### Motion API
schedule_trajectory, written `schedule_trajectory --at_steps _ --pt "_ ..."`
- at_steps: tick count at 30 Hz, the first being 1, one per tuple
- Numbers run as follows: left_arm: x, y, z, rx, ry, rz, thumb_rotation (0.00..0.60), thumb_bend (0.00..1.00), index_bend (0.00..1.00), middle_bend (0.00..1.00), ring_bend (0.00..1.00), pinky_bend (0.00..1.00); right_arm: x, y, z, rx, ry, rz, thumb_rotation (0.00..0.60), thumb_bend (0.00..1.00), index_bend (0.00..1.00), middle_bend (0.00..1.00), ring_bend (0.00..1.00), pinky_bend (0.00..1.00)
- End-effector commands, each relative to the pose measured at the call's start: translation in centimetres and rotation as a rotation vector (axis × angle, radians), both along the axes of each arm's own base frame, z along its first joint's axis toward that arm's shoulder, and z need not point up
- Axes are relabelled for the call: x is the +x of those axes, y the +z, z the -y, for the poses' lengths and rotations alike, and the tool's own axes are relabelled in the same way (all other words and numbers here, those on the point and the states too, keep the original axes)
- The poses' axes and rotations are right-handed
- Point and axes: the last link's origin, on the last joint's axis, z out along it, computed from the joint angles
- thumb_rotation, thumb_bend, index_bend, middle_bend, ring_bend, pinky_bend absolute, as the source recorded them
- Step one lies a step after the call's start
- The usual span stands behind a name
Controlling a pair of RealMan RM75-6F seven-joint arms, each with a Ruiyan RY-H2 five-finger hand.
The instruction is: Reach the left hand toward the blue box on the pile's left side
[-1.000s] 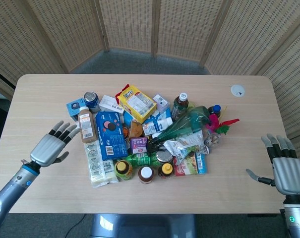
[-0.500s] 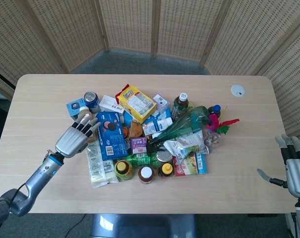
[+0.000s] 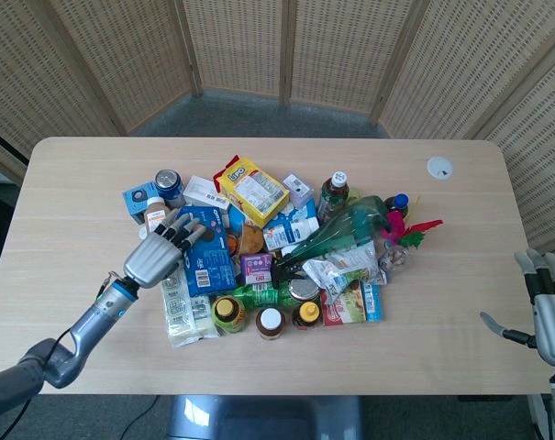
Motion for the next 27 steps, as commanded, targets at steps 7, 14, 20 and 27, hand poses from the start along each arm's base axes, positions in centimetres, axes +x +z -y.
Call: schedule_trajectory --at_steps 7,14,20,27 --pt "2.0 -2.0 -0.9 -0.029 -0.022 0.007 0.6 0.36 0.0 0.0 0.0 0.0 -0.2 0.1 -0.3 -0.002 -0.013 -0.004 0.348 0.18 0.05 0.04 0.0 0.0" --pt "3.5 -2.4 -1.8 -0.023 -0.052 0.051 0.6 0.36 0.22 0.14 0.24 0.05 -0.4 0.3 -0.6 -0.012 -0.023 -0.003 0.345 0.18 0.05 0.04 0.0 0.0" --pt "4.1 -2.2 -2.7 -0.008 -0.057 0.07 0.6 0.36 0.49 0.5 0.59 0.4 -0.5 0.4 -0.8 -0.014 -0.026 -0.001 0.345 0.18 0.05 0.04 0.0 0.0" --pt "4.7 -0.6 -3.2 0.018 -0.07 0.169 0.6 0.35 0.58 0.59 0.65 0.47 -0.5 0.5 -0.8 -0.017 -0.026 -0.001 0.348 0.18 0.05 0.04 0.0 0.0"
